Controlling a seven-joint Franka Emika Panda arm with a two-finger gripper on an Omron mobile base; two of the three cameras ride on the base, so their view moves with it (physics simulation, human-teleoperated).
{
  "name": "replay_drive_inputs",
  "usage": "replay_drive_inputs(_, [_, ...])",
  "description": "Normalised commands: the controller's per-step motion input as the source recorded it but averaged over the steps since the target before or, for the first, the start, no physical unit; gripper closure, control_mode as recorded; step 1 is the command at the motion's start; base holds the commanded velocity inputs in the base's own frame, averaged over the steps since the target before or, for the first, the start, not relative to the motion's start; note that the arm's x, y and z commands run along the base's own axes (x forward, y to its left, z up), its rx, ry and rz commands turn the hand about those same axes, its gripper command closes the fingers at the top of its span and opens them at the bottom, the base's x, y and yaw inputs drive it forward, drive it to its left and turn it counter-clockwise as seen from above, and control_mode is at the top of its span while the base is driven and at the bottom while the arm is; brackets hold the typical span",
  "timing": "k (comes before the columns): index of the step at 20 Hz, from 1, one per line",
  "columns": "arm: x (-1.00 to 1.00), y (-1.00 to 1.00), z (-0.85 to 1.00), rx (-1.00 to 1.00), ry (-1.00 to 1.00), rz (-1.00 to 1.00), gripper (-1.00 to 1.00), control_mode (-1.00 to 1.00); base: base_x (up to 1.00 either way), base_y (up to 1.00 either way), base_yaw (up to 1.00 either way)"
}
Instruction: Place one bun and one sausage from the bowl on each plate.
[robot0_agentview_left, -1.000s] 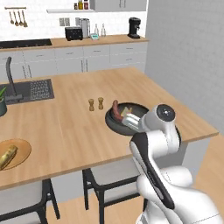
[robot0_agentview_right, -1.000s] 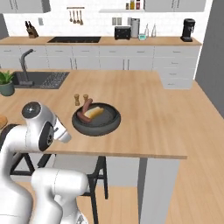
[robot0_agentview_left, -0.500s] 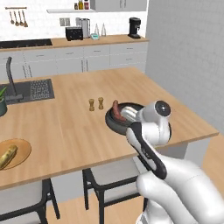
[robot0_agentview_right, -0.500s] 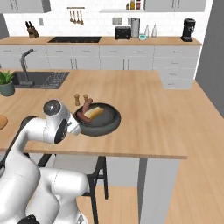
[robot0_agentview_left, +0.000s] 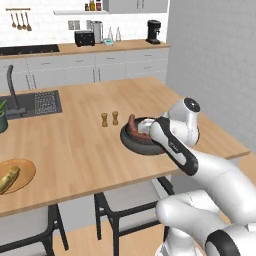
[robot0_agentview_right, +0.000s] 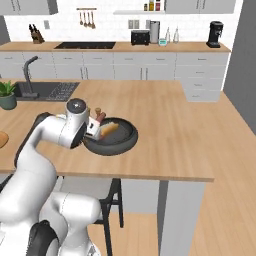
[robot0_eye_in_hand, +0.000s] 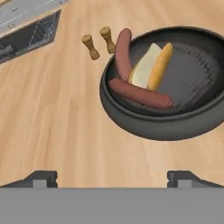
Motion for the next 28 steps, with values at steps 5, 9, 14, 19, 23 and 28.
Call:
replay_drive_inputs(5, [0.07, -0.24, 0.0, -0.46, 0.09, 0.37, -1.0, -1.0, 0.0, 0.0, 0.0])
replay_drive_inputs(9, [0.31, -0.23, -0.01, -0.24, 0.01, 0.23, -1.0, -1.0, 0.0, 0.0, 0.0])
replay_drive_inputs(14, [0.4, 0.0, -0.26, -0.01, 0.0, 0.0, -1.0, -1.0, 0.0, 0.0, 0.0])
replay_drive_inputs(19, [0.37, -0.01, -0.4, 0.0, 0.0, 0.0, -1.0, -1.0, 0.0, 0.0, 0.0])
replay_drive_inputs(23, [0.32, -0.05, -0.41, 0.0, 0.0, -0.03, -1.0, -1.0, 0.0, 0.0, 0.0])
replay_drive_inputs(28, [0.39, -0.05, -0.34, 0.0, 0.0, -0.03, -1.0, -1.0, 0.0, 0.0, 0.0])
